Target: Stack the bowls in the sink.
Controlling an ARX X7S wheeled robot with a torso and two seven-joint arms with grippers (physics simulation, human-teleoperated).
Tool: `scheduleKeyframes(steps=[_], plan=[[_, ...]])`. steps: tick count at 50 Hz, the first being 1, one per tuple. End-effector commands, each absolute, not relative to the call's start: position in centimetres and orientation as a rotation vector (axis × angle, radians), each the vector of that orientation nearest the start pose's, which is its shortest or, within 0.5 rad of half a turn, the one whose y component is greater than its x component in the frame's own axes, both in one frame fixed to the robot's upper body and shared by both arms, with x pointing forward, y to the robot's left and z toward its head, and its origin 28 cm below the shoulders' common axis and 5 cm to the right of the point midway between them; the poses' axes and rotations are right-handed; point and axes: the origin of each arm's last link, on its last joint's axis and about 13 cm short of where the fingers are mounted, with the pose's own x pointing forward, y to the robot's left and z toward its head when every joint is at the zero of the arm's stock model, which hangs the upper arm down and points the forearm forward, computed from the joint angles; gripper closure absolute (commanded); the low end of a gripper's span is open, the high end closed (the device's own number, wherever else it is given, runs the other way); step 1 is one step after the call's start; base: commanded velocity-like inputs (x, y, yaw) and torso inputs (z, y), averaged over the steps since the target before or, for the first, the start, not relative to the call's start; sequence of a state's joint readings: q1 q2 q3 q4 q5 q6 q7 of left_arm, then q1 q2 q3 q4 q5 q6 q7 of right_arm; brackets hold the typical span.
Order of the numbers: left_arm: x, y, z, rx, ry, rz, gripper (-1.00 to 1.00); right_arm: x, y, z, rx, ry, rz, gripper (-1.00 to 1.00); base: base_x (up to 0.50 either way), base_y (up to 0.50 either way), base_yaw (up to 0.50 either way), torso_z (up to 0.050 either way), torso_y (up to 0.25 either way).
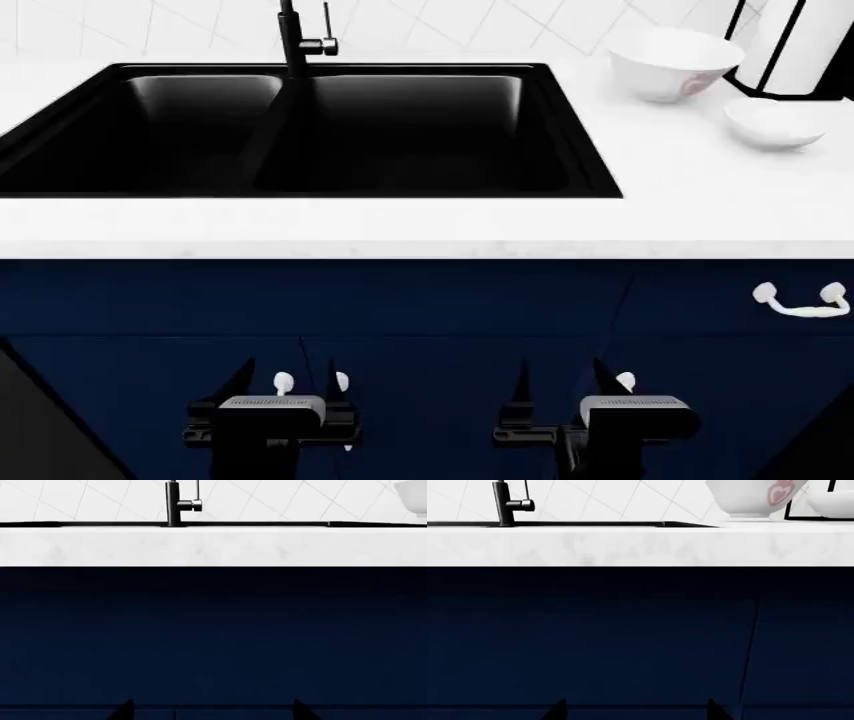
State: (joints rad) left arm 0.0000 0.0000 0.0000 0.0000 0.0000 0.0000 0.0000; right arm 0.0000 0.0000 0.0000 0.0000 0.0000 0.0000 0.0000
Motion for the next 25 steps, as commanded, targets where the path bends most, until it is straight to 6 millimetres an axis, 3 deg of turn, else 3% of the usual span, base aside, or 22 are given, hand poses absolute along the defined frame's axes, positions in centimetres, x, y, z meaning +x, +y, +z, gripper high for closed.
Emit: scheduleKeyframes(steps=[1, 25], plan=[[20.61, 20.56, 1.35, -0.046, 0.004, -0.068, -1.0, 20.66, -9.41, 1.27, -0.067, -0.031, 0.014, -1.0, 0.0, 0.0, 0.0, 0.0, 0.0], [20.11, 20.3, 1.75, -0.033, -0.024, -0.111, -1.0, 20.24, -9.0, 0.87, -0.028, 0.01, 0.073, -1.0, 0.0, 0.0, 0.0, 0.048, 0.0]])
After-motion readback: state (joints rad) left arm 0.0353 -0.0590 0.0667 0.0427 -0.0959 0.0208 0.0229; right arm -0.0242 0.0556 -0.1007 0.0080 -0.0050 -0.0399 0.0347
